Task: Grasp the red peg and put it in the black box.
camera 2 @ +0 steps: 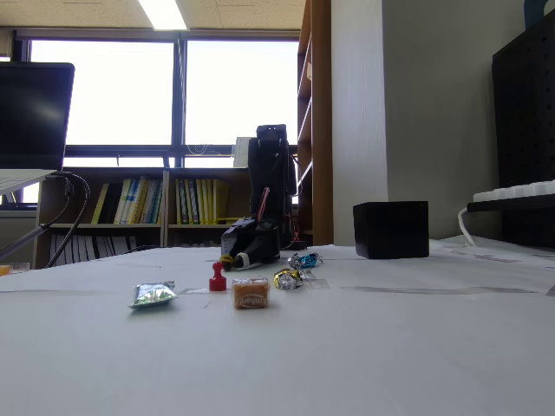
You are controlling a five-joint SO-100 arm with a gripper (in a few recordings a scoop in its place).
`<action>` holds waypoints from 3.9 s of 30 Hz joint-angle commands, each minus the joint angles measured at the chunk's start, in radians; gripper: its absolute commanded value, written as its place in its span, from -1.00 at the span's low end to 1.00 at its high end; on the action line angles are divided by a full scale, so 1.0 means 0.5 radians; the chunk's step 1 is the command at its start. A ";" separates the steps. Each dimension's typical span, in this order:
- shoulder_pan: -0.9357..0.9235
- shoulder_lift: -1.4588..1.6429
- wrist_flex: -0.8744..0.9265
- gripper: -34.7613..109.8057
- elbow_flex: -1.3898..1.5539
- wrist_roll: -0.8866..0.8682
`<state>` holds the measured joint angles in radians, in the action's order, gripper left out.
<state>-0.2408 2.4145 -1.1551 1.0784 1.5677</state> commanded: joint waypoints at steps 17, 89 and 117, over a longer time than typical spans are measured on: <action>-0.107 0.172 0.074 -0.51 0.423 0.040; 0.012 0.353 0.752 -0.25 1.227 -0.009; 0.071 0.558 0.874 -0.25 1.540 0.034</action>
<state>-0.2132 2.6906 -0.7194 1.7856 1.5677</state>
